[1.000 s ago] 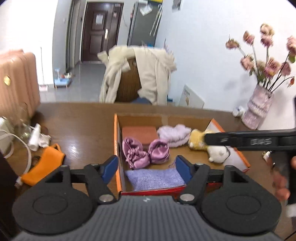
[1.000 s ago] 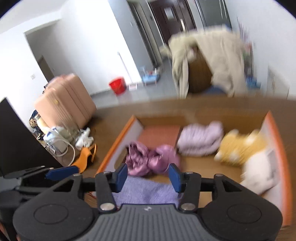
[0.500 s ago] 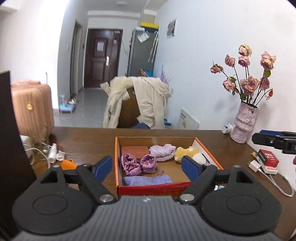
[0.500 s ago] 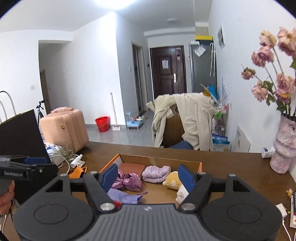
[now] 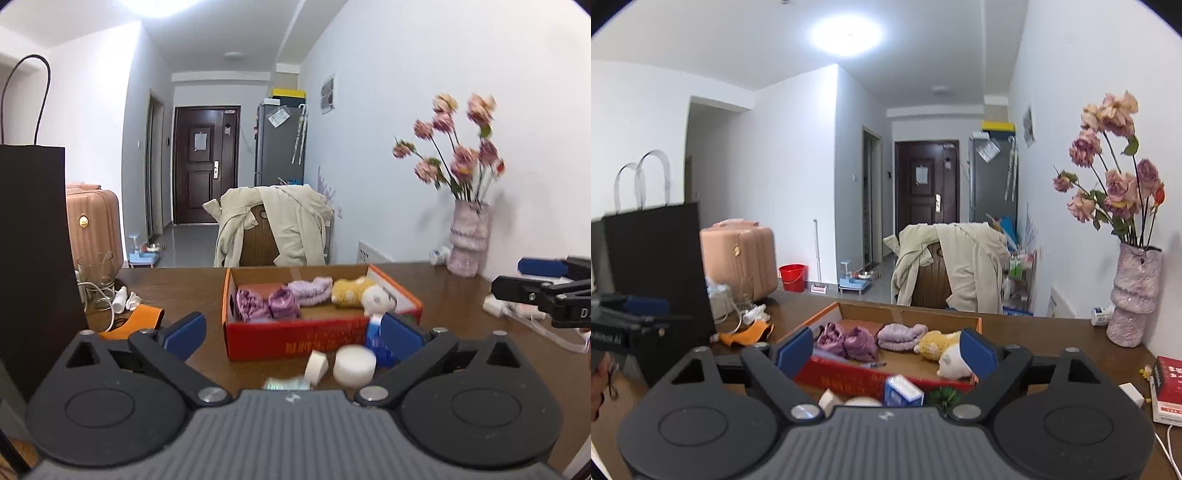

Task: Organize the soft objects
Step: 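Grasp the glittery plastic bag with the left tool while the right tool grasps the white tissue, then carry the glittery bag and tissue into the box and open both tools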

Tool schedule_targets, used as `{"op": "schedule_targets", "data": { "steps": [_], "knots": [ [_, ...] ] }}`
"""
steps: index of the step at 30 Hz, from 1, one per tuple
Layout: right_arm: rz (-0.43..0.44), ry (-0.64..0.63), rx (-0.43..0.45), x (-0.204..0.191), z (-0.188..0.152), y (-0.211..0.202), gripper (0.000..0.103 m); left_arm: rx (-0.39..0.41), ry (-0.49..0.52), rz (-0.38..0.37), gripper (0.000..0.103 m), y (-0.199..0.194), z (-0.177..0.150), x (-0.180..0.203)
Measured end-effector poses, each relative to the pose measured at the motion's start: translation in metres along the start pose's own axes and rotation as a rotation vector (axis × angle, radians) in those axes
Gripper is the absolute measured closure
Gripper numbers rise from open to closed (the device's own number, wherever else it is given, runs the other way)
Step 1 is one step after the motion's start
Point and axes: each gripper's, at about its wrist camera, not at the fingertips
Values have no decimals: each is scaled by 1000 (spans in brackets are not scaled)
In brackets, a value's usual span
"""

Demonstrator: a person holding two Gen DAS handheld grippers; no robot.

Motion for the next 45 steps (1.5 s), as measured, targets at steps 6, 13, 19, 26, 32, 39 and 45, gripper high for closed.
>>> {"op": "schedule_targets", "data": {
  "steps": [6,13,19,26,32,39,45],
  "knots": [
    [-8,32,-49,0,-51,-28,15,-47,51,-20,0,-4,-33,17],
    [-72,103,-111,17,-73,-20,15,-83,69,-58,0,19,-44,33],
    [-128,130,-135,38,-75,3,15,-118,23,-119,0,56,-36,42],
    [-162,156,-205,59,-76,34,15,-156,40,-103,0,98,-38,54],
    [-40,148,-283,47,-93,62,26,-265,-17,-24,3,128,-60,34],
    [13,71,-385,25,-111,101,44,-313,-56,-42,52,155,-72,19],
    [11,60,-415,25,-116,111,81,-309,-90,-89,57,160,-74,15]
  ]
}}
Point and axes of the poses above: each gripper's, at about its wrist camera, not at the fingertips, and y roughly the way its jaws point, x to its right, z to its top, and after that the axes turned 13 degrees about y, right-handed
